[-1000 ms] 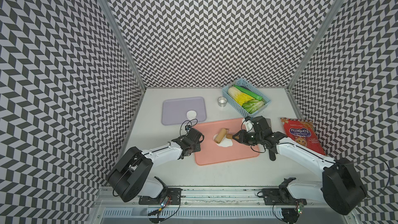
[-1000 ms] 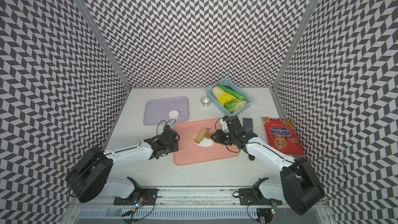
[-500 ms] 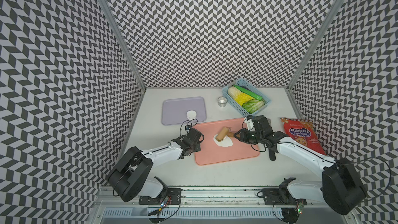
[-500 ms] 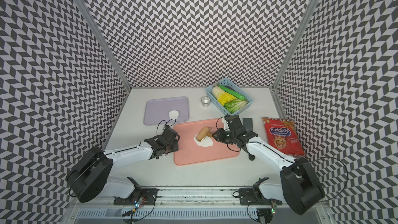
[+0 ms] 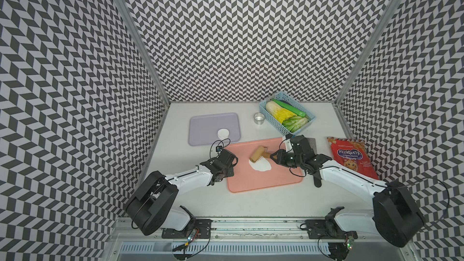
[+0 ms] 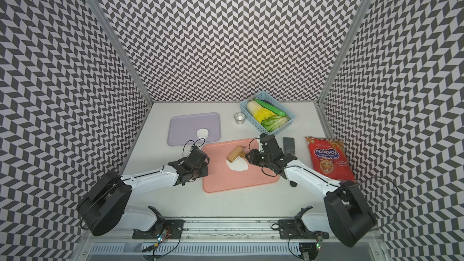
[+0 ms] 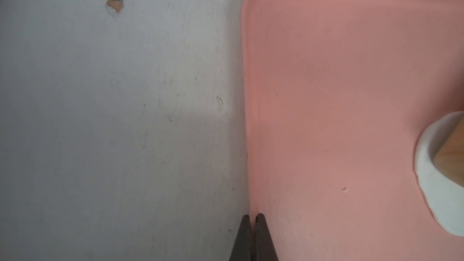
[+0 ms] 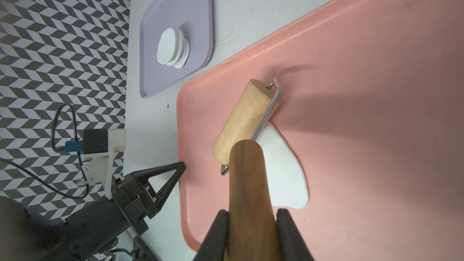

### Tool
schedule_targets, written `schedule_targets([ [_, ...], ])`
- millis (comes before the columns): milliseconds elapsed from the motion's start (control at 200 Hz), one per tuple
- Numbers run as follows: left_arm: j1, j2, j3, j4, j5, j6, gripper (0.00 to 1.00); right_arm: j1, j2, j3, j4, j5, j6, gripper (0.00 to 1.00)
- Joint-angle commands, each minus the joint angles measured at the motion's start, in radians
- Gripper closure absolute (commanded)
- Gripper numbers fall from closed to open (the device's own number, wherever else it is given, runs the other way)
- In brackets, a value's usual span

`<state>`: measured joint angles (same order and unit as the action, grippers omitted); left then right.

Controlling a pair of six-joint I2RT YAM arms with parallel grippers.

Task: Roll out the dumpling wrappers from the dough
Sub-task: Flatten out the dough on the work surface.

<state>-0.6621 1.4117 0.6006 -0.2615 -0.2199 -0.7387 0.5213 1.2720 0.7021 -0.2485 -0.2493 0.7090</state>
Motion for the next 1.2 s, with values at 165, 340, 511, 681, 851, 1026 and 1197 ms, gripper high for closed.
schedule_targets([
  [165, -0.011, 0.000, -0.016, -0.050, 0.005, 0.029, 1.00, -0.018, -0.212, -0.046, -0.473, 0.124, 0.022, 1.00],
  [340, -0.011, 0.013, -0.008, -0.043, 0.017, 0.030, 1.00, -0.018, -0.166, -0.170, -0.377, 0.149, 0.055, 1.00],
  [511, -0.011, 0.013, -0.004, -0.045, 0.014, 0.033, 1.00, -0.017, -0.102, -0.190, -0.332, 0.192, 0.052, 1.00],
  [681, -0.011, 0.012, -0.008, -0.045, 0.014, 0.032, 1.00, -0.016, -0.045, -0.187, -0.295, 0.202, 0.038, 1.00],
  [851, -0.011, 0.006, -0.011, -0.053, 0.008, 0.032, 1.00, -0.002, 0.023, -0.179, -0.243, 0.225, 0.039, 1.00],
  [1026, -0.011, 0.009, -0.011, -0.053, 0.007, 0.030, 1.00, 0.019, 0.087, -0.174, -0.187, 0.231, 0.059, 1.00],
  [1197, -0.011, 0.015, -0.012, -0.050, 0.008, 0.032, 1.00, 0.020, 0.045, -0.098, -0.215, 0.194, 0.070, 1.00],
])
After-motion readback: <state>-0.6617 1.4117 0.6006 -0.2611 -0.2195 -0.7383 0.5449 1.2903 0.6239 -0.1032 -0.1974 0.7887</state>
